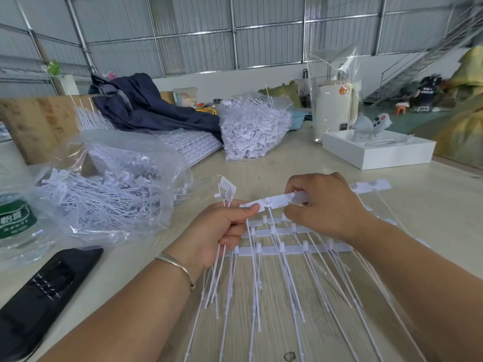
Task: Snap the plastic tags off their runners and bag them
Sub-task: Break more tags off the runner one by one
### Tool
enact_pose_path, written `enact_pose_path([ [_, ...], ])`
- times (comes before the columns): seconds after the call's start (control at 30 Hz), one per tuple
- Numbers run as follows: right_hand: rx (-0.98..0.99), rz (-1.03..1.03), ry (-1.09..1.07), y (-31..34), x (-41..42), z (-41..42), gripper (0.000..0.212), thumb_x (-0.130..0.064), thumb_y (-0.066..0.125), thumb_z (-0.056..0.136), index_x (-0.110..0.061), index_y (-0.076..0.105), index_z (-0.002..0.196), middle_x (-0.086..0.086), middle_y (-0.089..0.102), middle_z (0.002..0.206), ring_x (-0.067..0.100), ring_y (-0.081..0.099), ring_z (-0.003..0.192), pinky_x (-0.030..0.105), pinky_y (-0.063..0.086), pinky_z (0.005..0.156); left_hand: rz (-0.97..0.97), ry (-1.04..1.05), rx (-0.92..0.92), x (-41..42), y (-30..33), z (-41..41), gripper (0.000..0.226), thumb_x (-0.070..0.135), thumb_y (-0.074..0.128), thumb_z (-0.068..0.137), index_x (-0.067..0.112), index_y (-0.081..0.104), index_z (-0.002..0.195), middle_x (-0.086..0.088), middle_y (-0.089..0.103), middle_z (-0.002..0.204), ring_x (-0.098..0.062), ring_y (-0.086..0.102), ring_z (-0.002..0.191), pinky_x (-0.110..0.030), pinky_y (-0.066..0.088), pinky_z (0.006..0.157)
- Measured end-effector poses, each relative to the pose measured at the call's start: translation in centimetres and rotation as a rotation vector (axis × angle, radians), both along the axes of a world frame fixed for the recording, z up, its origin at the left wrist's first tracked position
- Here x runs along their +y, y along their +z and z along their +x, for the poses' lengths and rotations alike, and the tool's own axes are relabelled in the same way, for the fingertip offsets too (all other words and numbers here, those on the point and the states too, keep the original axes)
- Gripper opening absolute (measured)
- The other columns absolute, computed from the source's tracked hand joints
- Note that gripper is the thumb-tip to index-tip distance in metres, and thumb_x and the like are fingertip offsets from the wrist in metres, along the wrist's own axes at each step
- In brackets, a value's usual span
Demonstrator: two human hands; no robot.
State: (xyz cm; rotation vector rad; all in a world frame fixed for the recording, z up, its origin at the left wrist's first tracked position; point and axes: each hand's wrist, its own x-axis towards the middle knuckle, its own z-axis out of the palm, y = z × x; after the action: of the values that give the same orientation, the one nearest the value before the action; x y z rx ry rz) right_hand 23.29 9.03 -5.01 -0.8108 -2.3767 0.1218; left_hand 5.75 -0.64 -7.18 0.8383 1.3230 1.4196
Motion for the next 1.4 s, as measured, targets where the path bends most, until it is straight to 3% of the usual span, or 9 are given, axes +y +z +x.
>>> enact_pose_path([
  [0.1,-0.091,0.19,-0.139,0.2,-0.2,-0.2,0.018,-0.043,0.059,0.077,-0.026,0.056,0.083,-0.008,0.052,0.073,0.016,0.05,0.077,0.034,0.029,0.085,-0.014,0.005,-0.015,0.1,-0.2,0.0,0.034,0.012,0.069,0.086,0.022,0.071,0.054,0.01,0.026,0.05,-0.003,0.019,0.035,-0.015,0.017,0.029],
  [0.27,0.023,0.342,-0.176,0.6,-0.5,-0.1,0.027,-0.043,0.061,0.079,-0.016,0.064,0.082,0.0,0.056,0.072,0.024,0.05,0.075,0.038,0.032,0.077,-0.014,0.057,-0.108,0.1,0.0,-0.6,0.02,0.013,0.074,0.072,0.019,0.054,0.072,0.009,0.021,0.053,-0.004,0.015,0.035,-0.015,0.013,0.028],
  [0.43,0.091,0.12,-0.068,0.1,-0.9,-0.6,0.039,-0.059,0.053,0.085,-0.022,0.063,0.082,-0.005,0.052,0.064,0.016,0.051,0.066,0.026,0.032,0.055,0.025,0.036,-0.224,-0.1,0.3,-1.0,0.021,0.015,0.071,0.068,0.02,0.051,0.065,0.009,0.019,0.053,-0.003,0.013,0.035,-0.015,0.011,0.026],
  [0.53,0.089,-0.079,-0.034,-0.6,-0.5,-0.8,0.052,-0.066,0.047,0.085,-0.018,0.051,0.068,-0.003,0.047,0.056,0.015,0.047,0.057,0.028,0.036,0.056,0.06,-0.017,-0.263,-0.2,0.5,-0.9,0.018,0.014,0.069,0.072,0.019,0.055,0.063,0.009,0.019,0.054,-0.003,0.014,0.036,-0.014,0.012,0.027],
  [0.6,0.144,-0.231,0.06,-0.9,-0.4,-0.9,0.056,-0.059,0.051,0.088,-0.011,0.038,0.063,-0.001,0.034,0.057,0.015,0.035,0.055,0.031,0.031,0.058,0.083,-0.057,-0.248,-0.4,0.6,-0.8,0.021,0.015,0.07,0.074,0.02,0.059,0.057,0.008,0.019,0.055,-0.003,0.015,0.037,-0.014,0.013,0.028],
  [0.8,0.397,-0.602,0.309,-0.6,-0.4,-0.8,0.04,-0.033,0.067,0.088,0.005,0.058,0.078,-0.003,0.039,0.056,0.011,0.036,0.054,0.015,0.031,0.051,0.115,-0.142,-0.216,-0.8,0.8,-0.6,0.021,0.018,0.07,0.077,0.021,0.066,0.057,0.009,0.018,0.056,-0.003,0.017,0.036,-0.013,0.016,0.029],
  [1.03,0.399,-0.686,0.365,-0.5,-0.7,-0.6,0.053,-0.053,0.067,0.072,0.0,0.063,0.076,-0.001,0.043,0.056,0.009,0.039,0.054,0.015,0.036,0.057,0.109,-0.231,-0.279,-1.1,0.9,-0.3,0.026,0.019,0.081,0.062,0.021,0.056,0.059,0.009,0.014,0.057,-0.002,0.02,0.032,-0.012,0.016,0.028],
  [1.17,0.414,-0.759,0.46,-0.1,-1.0,-0.4,0.045,-0.054,0.069,0.064,-0.01,0.067,0.071,0.002,0.047,0.058,0.01,0.042,0.057,0.012,0.038,0.058,0.071,-0.318,-0.3,-1.3,1.0,0.0,0.046,0.025,0.095,0.052,0.02,0.05,0.061,0.008,0.015,0.054,-0.003,0.013,0.036,-0.012,0.018,0.027],
  [1.4,0.321,-0.782,0.54,-0.2,-1.6,-0.7,0.049,-0.052,0.061,0.075,-0.005,0.068,0.082,-0.005,0.049,0.057,0.011,0.042,0.061,0.014,0.038,0.063,0.05,-0.451,-0.2,-1.4,1.2,1.0,0.039,0.042,0.096,0.047,0.018,0.069,0.063,0.008,0.014,0.055,-0.002,0.018,0.035,-0.011,0.016,0.032],
])
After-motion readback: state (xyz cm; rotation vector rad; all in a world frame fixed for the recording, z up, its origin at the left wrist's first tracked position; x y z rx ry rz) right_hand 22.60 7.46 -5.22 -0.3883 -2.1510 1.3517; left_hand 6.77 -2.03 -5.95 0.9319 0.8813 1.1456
